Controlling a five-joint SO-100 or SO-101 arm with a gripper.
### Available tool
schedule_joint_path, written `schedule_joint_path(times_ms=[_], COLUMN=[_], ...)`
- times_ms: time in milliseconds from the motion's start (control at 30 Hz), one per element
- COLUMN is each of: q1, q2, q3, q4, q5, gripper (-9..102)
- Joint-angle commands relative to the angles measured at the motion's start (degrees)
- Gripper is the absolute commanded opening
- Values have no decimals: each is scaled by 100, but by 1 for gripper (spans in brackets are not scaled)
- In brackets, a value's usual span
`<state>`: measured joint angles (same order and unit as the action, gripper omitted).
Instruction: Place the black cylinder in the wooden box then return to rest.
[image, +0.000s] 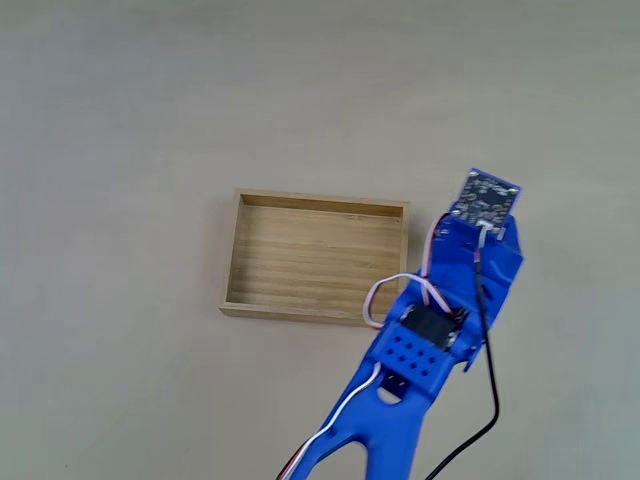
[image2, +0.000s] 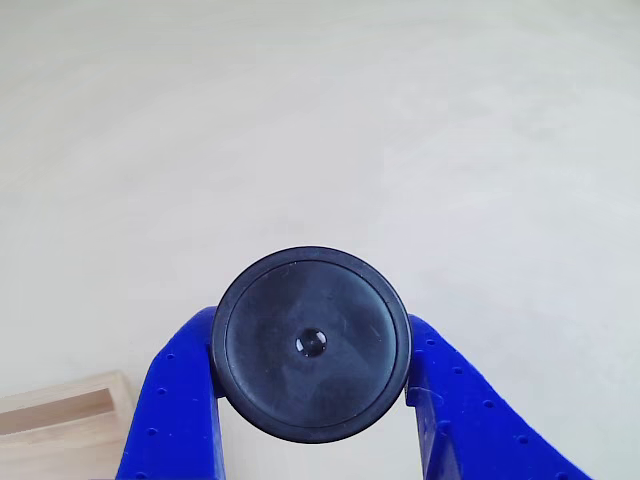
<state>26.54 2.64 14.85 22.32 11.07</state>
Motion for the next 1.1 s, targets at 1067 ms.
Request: schedule_joint_path(times_ms=[1067], q1=[-2109], q2=[-2399], q3=[2760], q4=[-272], q5=[-782], gripper=[17])
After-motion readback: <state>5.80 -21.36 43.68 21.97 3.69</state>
